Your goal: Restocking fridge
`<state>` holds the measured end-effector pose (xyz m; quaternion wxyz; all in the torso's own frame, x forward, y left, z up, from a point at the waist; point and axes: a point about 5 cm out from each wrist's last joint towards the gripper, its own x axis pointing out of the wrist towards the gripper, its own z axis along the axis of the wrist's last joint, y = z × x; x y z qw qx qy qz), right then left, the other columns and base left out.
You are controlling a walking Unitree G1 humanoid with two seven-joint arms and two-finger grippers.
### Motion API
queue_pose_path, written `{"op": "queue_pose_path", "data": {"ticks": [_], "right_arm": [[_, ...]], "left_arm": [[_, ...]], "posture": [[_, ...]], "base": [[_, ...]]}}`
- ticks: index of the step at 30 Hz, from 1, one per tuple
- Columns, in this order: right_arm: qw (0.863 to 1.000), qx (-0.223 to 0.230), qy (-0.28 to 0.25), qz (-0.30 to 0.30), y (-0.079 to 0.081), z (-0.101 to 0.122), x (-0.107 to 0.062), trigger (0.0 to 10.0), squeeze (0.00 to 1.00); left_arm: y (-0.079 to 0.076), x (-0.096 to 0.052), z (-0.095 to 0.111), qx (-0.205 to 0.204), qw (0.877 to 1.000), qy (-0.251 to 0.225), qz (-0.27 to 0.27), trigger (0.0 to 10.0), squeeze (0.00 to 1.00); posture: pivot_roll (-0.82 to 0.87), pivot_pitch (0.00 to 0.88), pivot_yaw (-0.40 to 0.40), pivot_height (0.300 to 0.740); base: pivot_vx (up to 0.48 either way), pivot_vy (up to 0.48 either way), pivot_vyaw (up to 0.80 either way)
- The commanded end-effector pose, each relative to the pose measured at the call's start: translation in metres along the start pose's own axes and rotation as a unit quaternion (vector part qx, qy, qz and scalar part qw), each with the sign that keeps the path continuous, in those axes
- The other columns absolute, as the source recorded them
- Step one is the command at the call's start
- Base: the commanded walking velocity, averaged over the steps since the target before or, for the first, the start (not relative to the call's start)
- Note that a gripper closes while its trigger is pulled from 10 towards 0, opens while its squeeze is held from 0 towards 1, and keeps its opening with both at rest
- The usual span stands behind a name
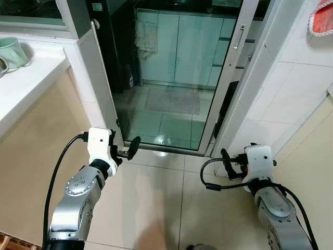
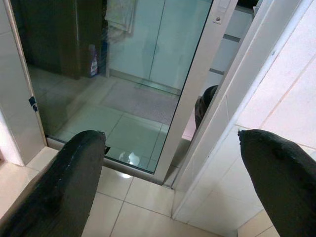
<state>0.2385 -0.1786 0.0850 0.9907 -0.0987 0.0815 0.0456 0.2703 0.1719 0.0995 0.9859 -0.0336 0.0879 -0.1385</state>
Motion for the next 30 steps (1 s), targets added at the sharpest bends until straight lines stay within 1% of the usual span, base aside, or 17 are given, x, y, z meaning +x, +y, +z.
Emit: {"op": "queue_pose_path", "data": {"ticks": [1, 5, 9, 10, 11, 13, 14, 15, 17, 20, 21, 22, 23, 24, 25, 26, 30], "right_arm": [[0.992, 0.111, 0.065, -0.016, -0.003, -0.007, 0.052, 10.0, 0.00], [0.991, 0.116, 0.060, -0.021, -0.002, -0.005, 0.052, 10.0, 0.00], [0.982, 0.163, 0.068, -0.069, -0.019, -0.010, 0.041, 10.0, 0.00], [0.983, 0.157, 0.065, -0.070, -0.020, -0.010, 0.040, 10.0, 0.00], [0.983, 0.157, 0.065, -0.070, -0.020, -0.010, 0.040, 10.0, 0.00], [0.988, 0.130, 0.052, -0.067, -0.018, -0.009, 0.041, 10.0, 0.00], [0.988, 0.130, 0.052, -0.067, -0.018, -0.009, 0.041, 10.0, 0.00], [0.991, 0.103, 0.050, -0.072, -0.017, -0.009, 0.043, 10.0, 0.00], [0.991, 0.114, 0.070, -0.015, -0.002, -0.010, 0.048, 10.0, 0.00], [0.993, 0.102, 0.060, -0.007, 0.000, -0.010, 0.040, 10.0, 0.00], [0.992, 0.104, 0.063, -0.016, -0.003, -0.012, 0.035, 10.0, 0.00], [0.993, 0.094, 0.058, -0.030, -0.010, -0.012, 0.022, 10.0, 0.00], [0.993, 0.094, 0.058, -0.030, -0.010, -0.012, 0.022, 10.0, 0.00], [0.995, 0.083, 0.043, -0.037, -0.015, -0.010, 0.011, 10.0, 0.00], [0.995, 0.087, 0.035, -0.039, -0.017, -0.008, 0.007, 10.0, 0.00], [0.995, 0.091, 0.030, -0.041, -0.017, -0.007, 0.004, 10.0, 0.00], [0.993, 0.100, 0.028, -0.051, -0.021, -0.009, 0.005, 10.0, 0.00]], "left_arm": [[0.015, 0.007, -0.016, -0.059, 0.990, 0.037, 0.122, 10.0, 0.00], [0.011, 0.010, -0.014, -0.056, 0.992, 0.029, 0.109, 10.0, 0.00], [-0.002, 0.035, 0.004, -0.063, 0.997, -0.004, 0.049, 10.0, 0.00], [-0.003, 0.036, 0.007, -0.038, 0.998, -0.009, 0.040, 10.0, 0.00], [-0.003, 0.036, 0.007, -0.038, 0.998, -0.009, 0.040, 10.0, 0.00], [-0.002, 0.038, 0.007, 0.011, 0.999, -0.021, 0.038, 10.0, 0.00], [-0.002, 0.038, 0.007, 0.011, 0.999, -0.021, 0.038, 10.0, 0.00], [-0.002, 0.039, 0.004, 0.020, 0.999, -0.015, 0.041, 10.0, 0.00], [0.002, 0.042, -0.002, -0.006, 0.997, 0.013, 0.071, 10.0, 0.00], [0.003, 0.036, -0.005, -0.007, 0.998, 0.022, 0.054, 10.0, 0.00], [0.006, 0.028, -0.007, 0.003, 0.998, 0.021, 0.051, 10.0, 0.00], [0.009, 0.011, -0.011, 0.005, 0.998, 0.022, 0.050, 10.0, 0.00], [0.009, 0.011, -0.011, 0.005, 0.998, 0.022, 0.050, 10.0, 0.00], [0.006, -0.004, -0.012, -0.013, 0.999, 0.011, 0.044, 10.0, 0.00], [0.001, -0.009, -0.011, -0.023, 0.999, 0.002, 0.040, 10.0, 0.00], [-0.002, -0.012, -0.011, -0.029, 0.999, -0.003, 0.038, 10.0, 0.00], [-0.010, -0.005, -0.008, -0.013, 0.999, -0.009, 0.043, 10.0, 0.00]], "posture": [[0.03, 0.000, -0.001, 0.740], [0.00, 0.000, 0.015, 0.740], [-0.05, 0.000, 0.043, 0.740], [-0.06, 0.000, 0.038, 0.740], [-0.06, 0.000, 0.038, 0.740], [-0.07, 0.000, 0.037, 0.740], [-0.07, 0.000, 0.037, 0.740], [-0.07, 0.000, 0.040, 0.740], [-0.08, 0.000, 0.049, 0.740], [-0.08, 0.000, 0.051, 0.740], [-0.08, 0.000, 0.051, 0.740], [-0.08, 0.000, 0.048, 0.740], [-0.08, 0.000, 0.048, 0.740], [-0.08, 0.000, 0.047, 0.740], [-0.08, 0.000, 0.044, 0.740], [-0.08, 0.000, 0.041, 0.740], [-0.08, 0.000, 0.033, 0.740]], "base": [[0.000, 0.000, 0.00], [0.000, 0.000, 0.00], [0.000, 0.000, 0.00], [0.000, 0.000, 0.00], [0.000, 0.000, 0.00], [0.000, 0.000, 0.00], [0.000, 0.000, 0.00], [0.000, 0.000, 0.00], [0.000, 0.000, 0.00], [0.000, 0.000, 0.00], [0.000, 0.000, 0.00], [0.000, 0.000, 0.00], [0.000, 0.000, 0.00], [0.000, 0.000, 0.00], [0.000, 0.000, 0.00], [0.000, 0.000, 0.00], [0.000, 0.000, 0.00]]}}
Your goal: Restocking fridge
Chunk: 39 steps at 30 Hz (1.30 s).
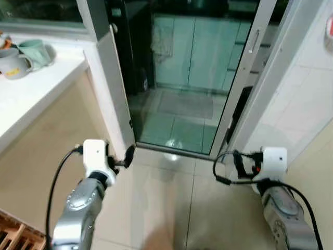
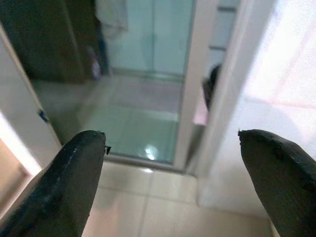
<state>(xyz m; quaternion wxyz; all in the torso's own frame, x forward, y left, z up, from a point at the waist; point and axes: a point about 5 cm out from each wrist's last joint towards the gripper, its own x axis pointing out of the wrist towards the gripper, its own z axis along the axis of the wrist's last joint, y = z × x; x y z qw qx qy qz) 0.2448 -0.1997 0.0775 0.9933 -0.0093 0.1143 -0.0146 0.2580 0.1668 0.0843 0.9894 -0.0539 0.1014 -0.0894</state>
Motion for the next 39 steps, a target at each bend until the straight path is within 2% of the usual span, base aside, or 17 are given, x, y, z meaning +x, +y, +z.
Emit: {"op": "queue_pose_path", "data": {"ticks": [1, 5, 8, 12, 20, 22, 23, 25, 29, 39], "right_arm": [[1.000, 0.007, -0.003, -0.002, -0.001, 0.001, 0.001, 10.0, 0.00], [1.000, 0.011, -0.012, 0.020, 0.008, 0.007, 0.006, 10.0, 0.00], [1.000, 0.007, -0.014, 0.027, 0.010, 0.008, 0.007, 10.0, 0.00], [1.000, -0.001, -0.018, 0.022, 0.009, 0.009, 0.008, 10.0, 0.00], [0.999, 0.015, -0.010, 0.028, 0.008, 0.004, 0.012, 10.0, 0.00], [0.999, 0.017, -0.008, 0.028, 0.007, 0.003, 0.013, 10.0, 0.00], [0.999, 0.019, -0.006, 0.028, 0.007, 0.002, 0.015, 10.0, 0.00], [0.999, 0.020, -0.005, 0.029, 0.007, 0.001, 0.016, 10.0, 0.00], [0.999, 0.030, -0.006, 0.039, 0.010, 0.001, 0.019, 10.0, 0.00], [0.996, 0.040, -0.015, 0.079, 0.019, 0.006, 0.025, 10.0, 0.00]], "left_arm": [[-0.006, 0.004, 0.010, 0.014, 1.000, -0.020, -0.007, 10.0, 0.00], [-0.005, 0.014, 0.022, 0.042, 0.998, -0.035, -0.019, 10.0, 0.00], [-0.006, 0.016, 0.023, 0.030, 0.999, -0.031, -0.027, 10.0, 0.00], [-0.004, 0.018, 0.024, 0.017, 0.999, -0.028, -0.028, 10.0, 0.00], [0.000, 0.021, 0.026, 0.036, 0.998, -0.041, -0.016, 10.0, 0.00], [0.001, 0.021, 0.025, 0.033, 0.999, -0.037, -0.010, 10.0, 0.00], [0.003, 0.020, 0.028, 0.008, 0.999, -0.047, -0.009, 10.0, 0.00], [0.003, 0.020, 0.029, 0.011, 0.999, -0.051, -0.009, 10.0, 0.00], [0.008, 0.017, 0.028, -0.003, 0.998, -0.059, 0.023, 10.0, 0.00], [0.005, 0.014, 0.019, 0.017, 0.998, -0.044, 0.034, 10.0, 0.00]], "posture": [[-0.09, 0.000, 0.032, 0.740], [-0.10, 0.000, 0.045, 0.740], [-0.11, 0.000, 0.055, 0.740], [-0.11, 0.000, 0.063, 0.740], [-0.11, 0.000, 0.065, 0.740], [-0.11, 0.000, 0.065, 0.740], [-0.10, 0.000, 0.064, 0.740], [-0.10, 0.000, 0.064, 0.740], [-0.09, 0.000, 0.062, 0.740], [-0.09, 0.000, 0.058, 0.740]], "base": [[0.000, 0.000, 0.00], [0.000, 0.000, 0.00], [0.000, 0.000, 0.00], [0.000, 0.465, 0.00], [0.000, 0.350, 0.66], [0.000, 0.000, 0.57], [0.000, 0.000, 0.56], [0.000, 0.000, 0.56], [0.000, -0.447, 0.56], [0.000, -0.456, 0.51]]}}
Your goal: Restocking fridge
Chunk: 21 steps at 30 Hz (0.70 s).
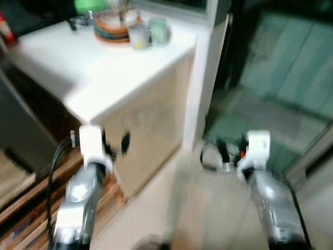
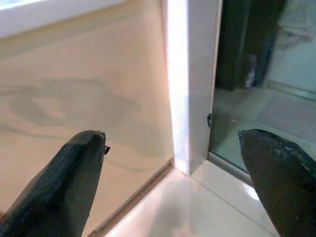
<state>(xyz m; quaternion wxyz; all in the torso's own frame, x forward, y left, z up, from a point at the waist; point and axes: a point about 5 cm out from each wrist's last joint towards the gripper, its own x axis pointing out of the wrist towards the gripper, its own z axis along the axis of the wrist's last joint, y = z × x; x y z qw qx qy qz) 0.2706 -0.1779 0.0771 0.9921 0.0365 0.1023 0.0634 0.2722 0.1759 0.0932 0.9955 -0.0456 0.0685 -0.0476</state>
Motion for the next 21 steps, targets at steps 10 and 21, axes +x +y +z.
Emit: {"op": "queue_pose_path", "data": {"ticks": [10, 21], "right_arm": [[1.000, 0.006, 0.003, 0.011, 0.000, -0.005, 0.000, 10.0, 0.00], [1.000, -0.010, -0.004, 0.019, 0.000, -0.004, 0.000, 10.0, 0.00]], "left_arm": [[-0.014, 0.009, 0.005, 0.035, 0.999, 0.013, 0.006, 10.0, 0.00], [0.010, 0.004, 0.005, 0.009, 0.997, 0.004, 0.071, 10.0, 0.00]], "posture": [[-0.09, 0.000, 0.059, 0.740], [-0.07, 0.000, 0.041, 0.740]], "base": [[0.000, -0.472, 0.46], [0.000, -0.305, 0.46]]}}
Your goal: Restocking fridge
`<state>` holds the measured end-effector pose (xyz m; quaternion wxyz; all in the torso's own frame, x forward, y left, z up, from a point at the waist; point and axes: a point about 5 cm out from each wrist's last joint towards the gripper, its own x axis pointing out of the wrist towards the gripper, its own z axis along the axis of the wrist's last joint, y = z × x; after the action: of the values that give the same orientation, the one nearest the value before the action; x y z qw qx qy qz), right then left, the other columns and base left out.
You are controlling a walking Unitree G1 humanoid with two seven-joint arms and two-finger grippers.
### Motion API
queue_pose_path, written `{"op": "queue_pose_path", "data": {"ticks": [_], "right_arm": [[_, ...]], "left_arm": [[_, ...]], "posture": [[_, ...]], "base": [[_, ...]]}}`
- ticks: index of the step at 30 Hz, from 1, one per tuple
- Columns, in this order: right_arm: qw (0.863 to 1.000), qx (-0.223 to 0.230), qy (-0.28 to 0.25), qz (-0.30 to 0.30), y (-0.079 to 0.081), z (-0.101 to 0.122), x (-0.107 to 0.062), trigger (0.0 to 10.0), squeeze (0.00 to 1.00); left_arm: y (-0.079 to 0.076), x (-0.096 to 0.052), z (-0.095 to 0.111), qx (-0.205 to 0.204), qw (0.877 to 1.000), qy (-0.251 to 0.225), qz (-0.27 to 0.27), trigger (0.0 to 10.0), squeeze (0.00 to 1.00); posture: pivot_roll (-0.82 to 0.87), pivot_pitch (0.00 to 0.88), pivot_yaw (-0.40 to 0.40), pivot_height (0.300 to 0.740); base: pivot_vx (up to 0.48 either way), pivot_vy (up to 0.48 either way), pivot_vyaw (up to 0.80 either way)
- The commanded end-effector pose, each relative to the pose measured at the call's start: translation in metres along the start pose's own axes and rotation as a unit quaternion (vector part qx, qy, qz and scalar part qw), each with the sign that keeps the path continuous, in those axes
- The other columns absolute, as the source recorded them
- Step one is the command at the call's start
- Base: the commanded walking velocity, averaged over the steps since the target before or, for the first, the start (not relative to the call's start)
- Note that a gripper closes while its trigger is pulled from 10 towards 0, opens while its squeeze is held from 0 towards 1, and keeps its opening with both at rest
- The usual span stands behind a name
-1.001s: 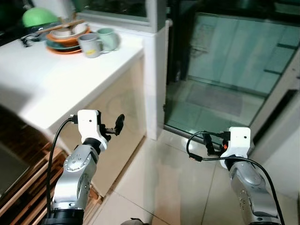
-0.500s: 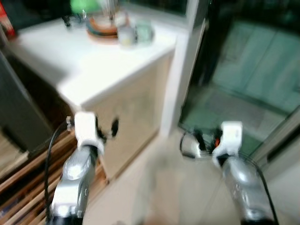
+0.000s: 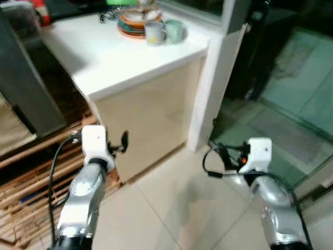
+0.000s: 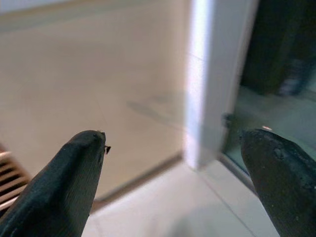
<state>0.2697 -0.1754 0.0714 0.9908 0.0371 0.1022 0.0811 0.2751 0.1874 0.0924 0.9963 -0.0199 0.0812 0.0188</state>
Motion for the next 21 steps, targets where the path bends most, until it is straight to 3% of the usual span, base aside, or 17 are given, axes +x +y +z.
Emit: {"op": "queue_pose_path", "data": {"ticks": [1, 7, 21], "right_arm": [[1.000, -0.009, -0.005, 0.002, -0.0015, 0.0016, -0.0005, 10.0, 0.00], [1.000, -0.009, -0.008, 0.007, 0.0001, 0.0027, 0.0014, 10.0, 0.00], [1.000, -0.025, -0.010, 0.004, -0.0006, 0.0023, 0.0029, 10.0, 0.00]], "left_arm": [[-0.0011, 0.0017, 0.0038, -0.016, 1.000, -0.004, 0.005, 10.0, 0.00], [-0.0002, 0.0027, 0.0073, -0.036, 0.999, -0.016, 0.011, 10.0, 0.00], [0.0064, 0.0101, 0.0072, -0.040, 0.999, -0.009, 0.024, 10.0, 0.00]], "posture": [[-0.07, 0.000, 0.040, 0.740], [-0.07, 0.000, 0.039, 0.740], [-0.08, 0.000, 0.044, 0.740]], "base": [[0.000, 0.000, 0.45], [0.000, 0.377, 0.45], [0.000, 0.446, 0.45]]}}
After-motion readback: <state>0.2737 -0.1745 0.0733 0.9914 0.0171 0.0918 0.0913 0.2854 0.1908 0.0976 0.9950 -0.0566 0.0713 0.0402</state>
